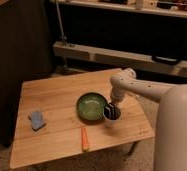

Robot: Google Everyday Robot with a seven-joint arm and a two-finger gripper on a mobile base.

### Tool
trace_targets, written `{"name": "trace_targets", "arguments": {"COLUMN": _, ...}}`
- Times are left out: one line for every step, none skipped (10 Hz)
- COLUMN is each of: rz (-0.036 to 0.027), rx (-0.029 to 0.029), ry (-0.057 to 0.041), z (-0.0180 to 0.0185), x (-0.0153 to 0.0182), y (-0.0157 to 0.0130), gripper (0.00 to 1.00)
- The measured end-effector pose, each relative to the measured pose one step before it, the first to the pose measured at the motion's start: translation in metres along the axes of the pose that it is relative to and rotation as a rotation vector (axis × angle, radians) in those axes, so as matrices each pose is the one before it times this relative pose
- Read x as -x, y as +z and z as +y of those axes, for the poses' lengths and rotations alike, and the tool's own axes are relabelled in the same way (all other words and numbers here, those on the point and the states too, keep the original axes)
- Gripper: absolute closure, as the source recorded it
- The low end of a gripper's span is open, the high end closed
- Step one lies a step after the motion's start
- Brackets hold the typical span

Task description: Push the ceramic bowl across the table

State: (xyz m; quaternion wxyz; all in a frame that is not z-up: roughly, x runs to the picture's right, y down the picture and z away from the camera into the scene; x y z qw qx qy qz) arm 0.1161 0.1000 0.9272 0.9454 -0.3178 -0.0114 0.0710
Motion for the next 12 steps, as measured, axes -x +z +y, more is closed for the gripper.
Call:
{"name": "trace_targets", "arguments": {"rz": -0.00125, "rx": 0.00353, "ry": -0.01825, "z": -0.00110, "x": 0.00012, "y": 0.00213, "gripper": 1.00}}
{"name": "trace_targets", "arguments": {"rz": -0.00678, "rx": 0.00147, "ry": -0.01071, "z": -0.00047, "x": 0.00077, "y": 0.00039, "gripper": 1.00}}
{"name": "trace_targets", "arguments": {"rz": -0.02877, "rx": -0.00304, "ry": -0.03426, "z": -0.00693, "x": 0.01860, "y": 0.00074, "gripper": 1.00}}
{"name": "trace_targets", "arguments": {"rz": -0.02203, "rx": 0.00116, "ry": -0.02668, "z": -0.00654, "x": 0.01636, "y": 0.00291, "gripper": 1.00}}
{"name": "trace_targets", "arguments": {"rz": -0.01989, "rx": 0.00471, "ry": -0.02546, "z": -0.00394, "x": 0.01461, "y": 0.00283, "gripper": 1.00}}
{"name": "trace_targets", "arguments": {"rz": -0.04599, "rx": 0.00223, "ry": -0.04561, "z": -0.00668, "x": 0.02392, "y": 0.00367, "gripper": 1.00}}
{"name": "trace_targets", "arguments": {"rz": -0.02177, "rx": -0.00042, "ry": -0.02812, "z": -0.00430, "x": 0.01190, "y": 0.00061, "gripper": 1.00}}
{"name": "trace_targets", "arguments": {"rz": -0.01990, "rx": 0.00732, "ry": -0.04550, "z": -0.00416, "x": 0.01917, "y": 0.00191, "gripper": 1.00}}
{"name": "trace_targets", "arguments": {"rz": -0.02535, "rx": 0.00745, "ry": -0.06147, "z": -0.00639, "x": 0.02797, "y": 0.00260, "gripper": 1.00}}
{"name": "trace_targets", "arguments": {"rz": -0.01648, "rx": 0.00910, "ry": -0.05009, "z": -0.00476, "x": 0.02152, "y": 0.00198, "gripper": 1.00}}
{"name": "trace_targets", "arguments": {"rz": -0.01055, "rx": 0.01225, "ry": -0.05101, "z": -0.00446, "x": 0.01861, "y": 0.00239, "gripper": 1.00}}
{"name": "trace_targets", "arguments": {"rz": -0.00745, "rx": 0.01800, "ry": -0.05081, "z": -0.00153, "x": 0.01990, "y": 0.00306, "gripper": 1.00}}
